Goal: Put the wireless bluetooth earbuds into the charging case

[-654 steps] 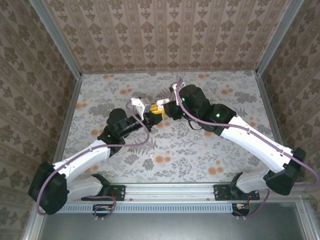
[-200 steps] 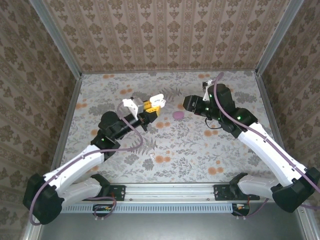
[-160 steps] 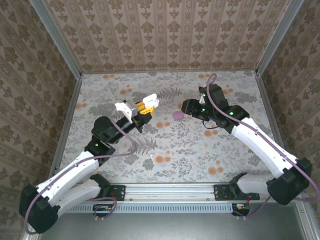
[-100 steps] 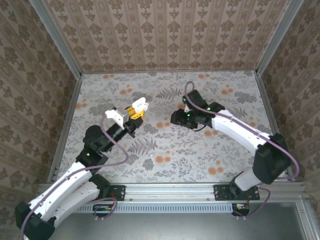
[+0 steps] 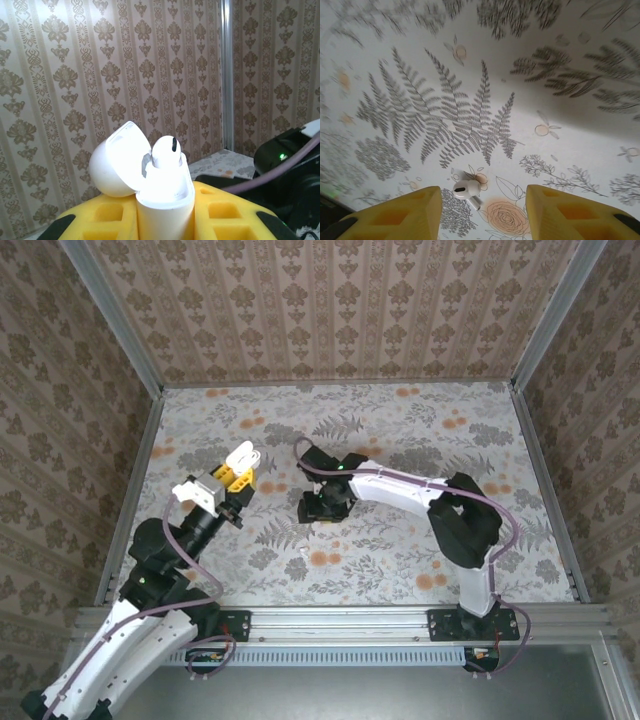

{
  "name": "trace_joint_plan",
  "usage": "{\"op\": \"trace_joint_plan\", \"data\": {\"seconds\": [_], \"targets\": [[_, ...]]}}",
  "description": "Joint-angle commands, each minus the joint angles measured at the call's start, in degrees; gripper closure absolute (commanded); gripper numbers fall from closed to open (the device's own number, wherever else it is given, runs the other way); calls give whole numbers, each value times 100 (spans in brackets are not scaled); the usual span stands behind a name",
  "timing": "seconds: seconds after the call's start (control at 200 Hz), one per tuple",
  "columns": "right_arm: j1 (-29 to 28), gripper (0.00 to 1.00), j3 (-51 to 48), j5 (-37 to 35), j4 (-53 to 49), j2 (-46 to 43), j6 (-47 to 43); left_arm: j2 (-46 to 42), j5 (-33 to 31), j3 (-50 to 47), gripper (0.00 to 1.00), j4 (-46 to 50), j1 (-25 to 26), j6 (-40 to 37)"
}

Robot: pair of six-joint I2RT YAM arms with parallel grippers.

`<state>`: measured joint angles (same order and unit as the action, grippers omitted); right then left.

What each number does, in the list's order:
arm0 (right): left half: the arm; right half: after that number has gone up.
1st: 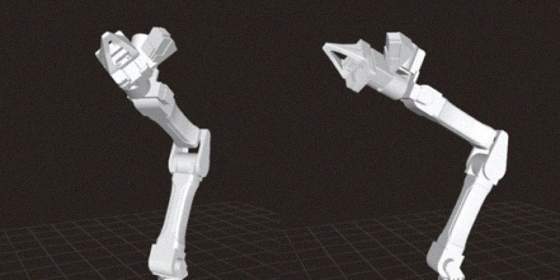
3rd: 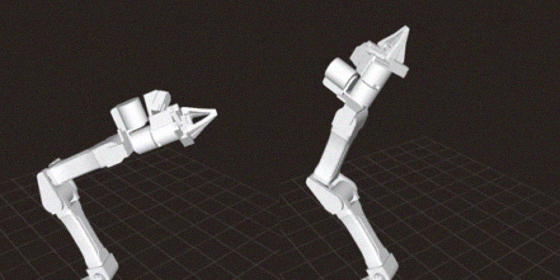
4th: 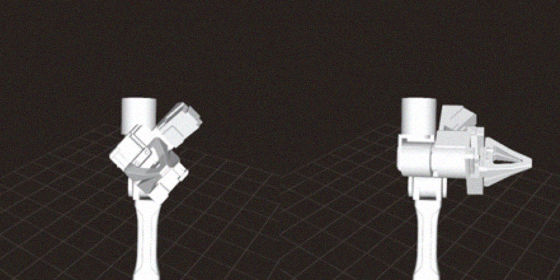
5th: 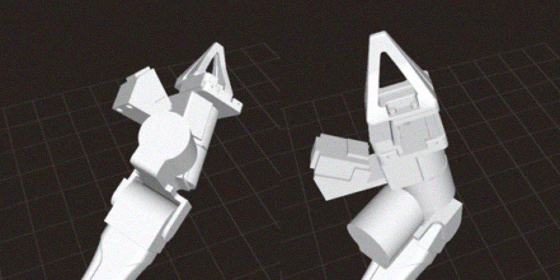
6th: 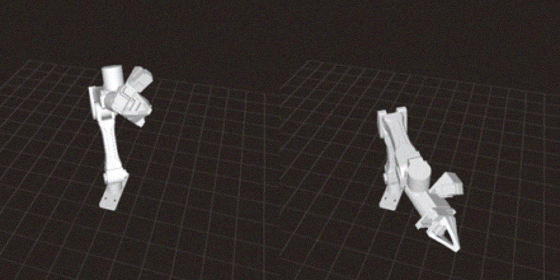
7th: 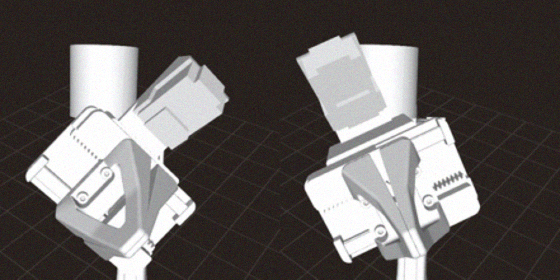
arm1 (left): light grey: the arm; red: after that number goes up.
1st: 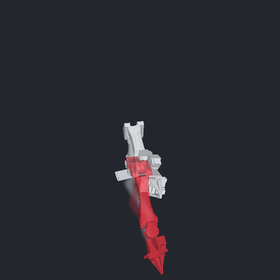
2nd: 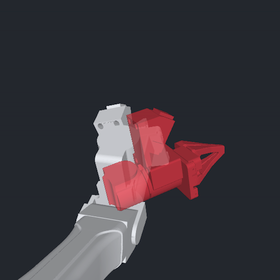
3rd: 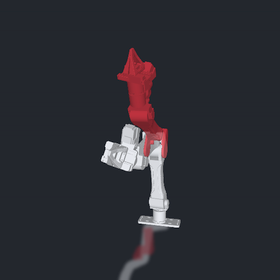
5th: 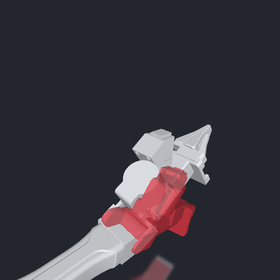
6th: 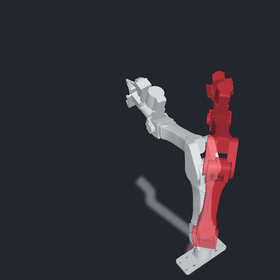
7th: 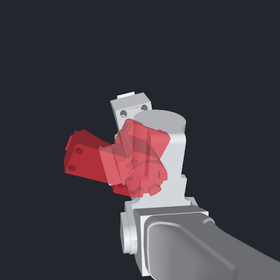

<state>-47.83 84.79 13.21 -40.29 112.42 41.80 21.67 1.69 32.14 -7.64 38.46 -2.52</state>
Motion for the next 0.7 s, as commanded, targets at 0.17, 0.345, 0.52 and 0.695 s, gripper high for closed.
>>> {"op": "trace_joint_plan", "data": {"seconds": [0.17,0.345,0.52,0.695], "targets": [[-368,50,821,-168,-1100,750,-629,-44,-141,236,76,28,-66,-196],[-543,50,1121,-144,-1263,1027,-735,65,-72,328,76,-75,-65,-196],[-664,50,1321,-112,-1330,1251,-734,162,-14,396,76,-124,-71,-169],[-734,54,1429,-84,-1384,1427,-750,188,-31,406,76,-164,-75,-161]]}}
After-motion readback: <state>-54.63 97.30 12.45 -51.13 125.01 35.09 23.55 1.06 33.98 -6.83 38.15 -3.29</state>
